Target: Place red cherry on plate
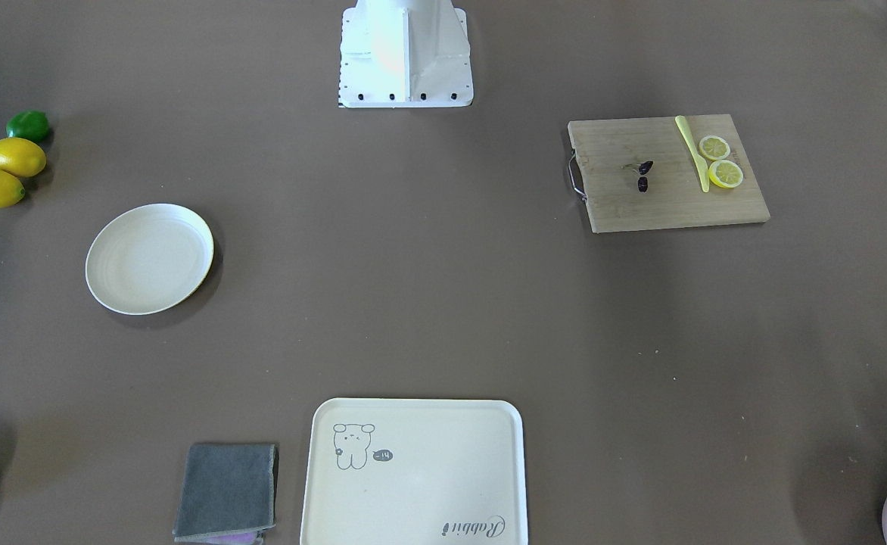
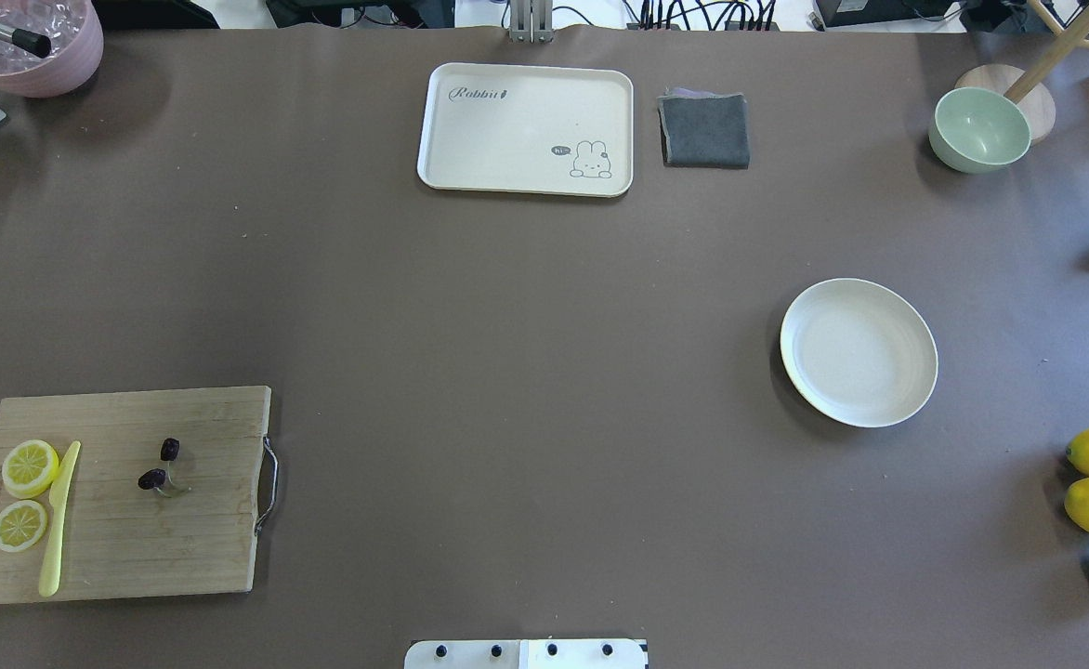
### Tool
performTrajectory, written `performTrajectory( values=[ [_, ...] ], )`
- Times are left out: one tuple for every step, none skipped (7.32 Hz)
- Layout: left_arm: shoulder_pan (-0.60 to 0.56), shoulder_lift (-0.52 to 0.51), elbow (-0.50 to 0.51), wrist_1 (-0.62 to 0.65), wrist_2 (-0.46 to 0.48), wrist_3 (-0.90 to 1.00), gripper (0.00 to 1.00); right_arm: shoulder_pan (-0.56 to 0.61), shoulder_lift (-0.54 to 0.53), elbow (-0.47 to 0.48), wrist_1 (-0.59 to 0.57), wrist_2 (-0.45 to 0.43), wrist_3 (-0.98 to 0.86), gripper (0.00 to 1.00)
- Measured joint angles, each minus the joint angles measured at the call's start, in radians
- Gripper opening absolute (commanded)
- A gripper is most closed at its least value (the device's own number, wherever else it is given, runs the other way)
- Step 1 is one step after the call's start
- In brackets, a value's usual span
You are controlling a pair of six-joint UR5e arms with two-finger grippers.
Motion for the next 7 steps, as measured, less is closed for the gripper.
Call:
performTrajectory(
  values=[
    [0.000,0.000,-0.003,-0.001,0.001,0.001,0.99,0.000,-0.005,-0.004,0.055,0.003,0.002,1.00],
    [0.000,0.001,-0.008,-0.001,0.004,0.004,0.98,0.000,-0.007,-0.005,0.125,0.003,0.009,1.00],
    [-0.002,0.005,-0.017,-0.002,0.006,0.006,0.98,0.000,-0.005,-0.002,0.189,0.002,0.030,1.00],
    [-0.002,0.009,-0.029,-0.002,0.008,0.006,0.99,0.001,-0.001,0.006,0.226,0.003,0.076,1.00],
    [-0.003,0.009,-0.036,-0.002,0.009,0.006,0.98,0.001,0.008,0.018,0.242,0.004,0.133,1.00],
    [-0.004,0.005,-0.040,-0.004,0.009,0.004,0.98,0.001,0.022,0.028,0.248,0.011,0.185,1.00],
    [-0.006,0.001,-0.049,-0.019,0.009,0.002,0.99,0.001,0.036,0.034,0.249,0.041,0.231,1.00]
  ],
)
